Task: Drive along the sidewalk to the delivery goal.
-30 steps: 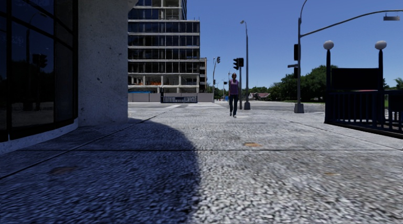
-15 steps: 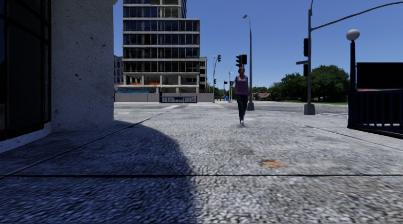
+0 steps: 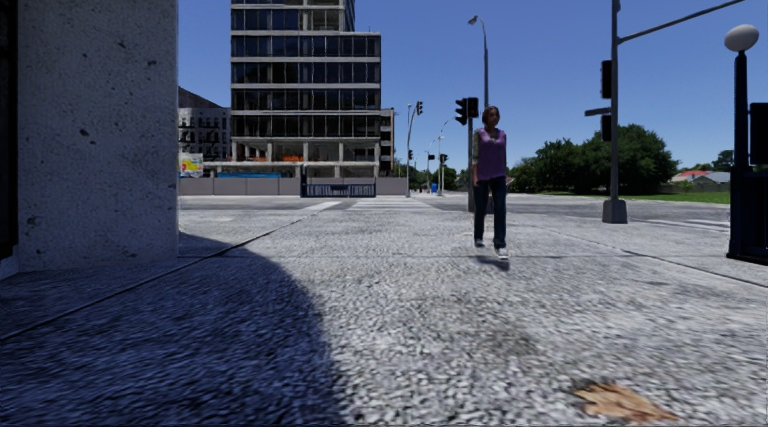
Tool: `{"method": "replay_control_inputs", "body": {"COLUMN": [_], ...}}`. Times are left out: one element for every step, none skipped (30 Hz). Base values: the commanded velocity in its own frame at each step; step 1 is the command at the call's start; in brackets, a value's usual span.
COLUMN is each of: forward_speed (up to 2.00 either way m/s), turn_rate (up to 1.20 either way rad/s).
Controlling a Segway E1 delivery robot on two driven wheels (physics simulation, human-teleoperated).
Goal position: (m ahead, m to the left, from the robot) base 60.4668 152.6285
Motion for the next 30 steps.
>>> {"method": "replay_control_inputs", "body": {"forward_speed": [2.00, 2.00, 2.00, 2.00, 2.00, 2.00, 2.00, 2.00, 2.00, 2.00, 2.00, 2.00, 2.00, 2.00, 2.00, 2.00, 2.00, 2.00, 2.00, 2.00, 2.00, 2.00, 2.00, 2.00, 2.00, 2.00, 2.00, 2.00, 2.00, 2.00], "turn_rate": [0.00, 0.00, 0.00, 0.00, 0.00, 0.00, 0.00, 0.00, 0.00, 0.00, 0.00, 0.00, 0.00, 0.00, 0.00, 0.00, 0.00, 0.00, 0.00, 0.00, 0.00, 0.00, 0.00, 0.00, -0.03, -0.03, -0.08, -0.10, -0.14, -0.20]}}
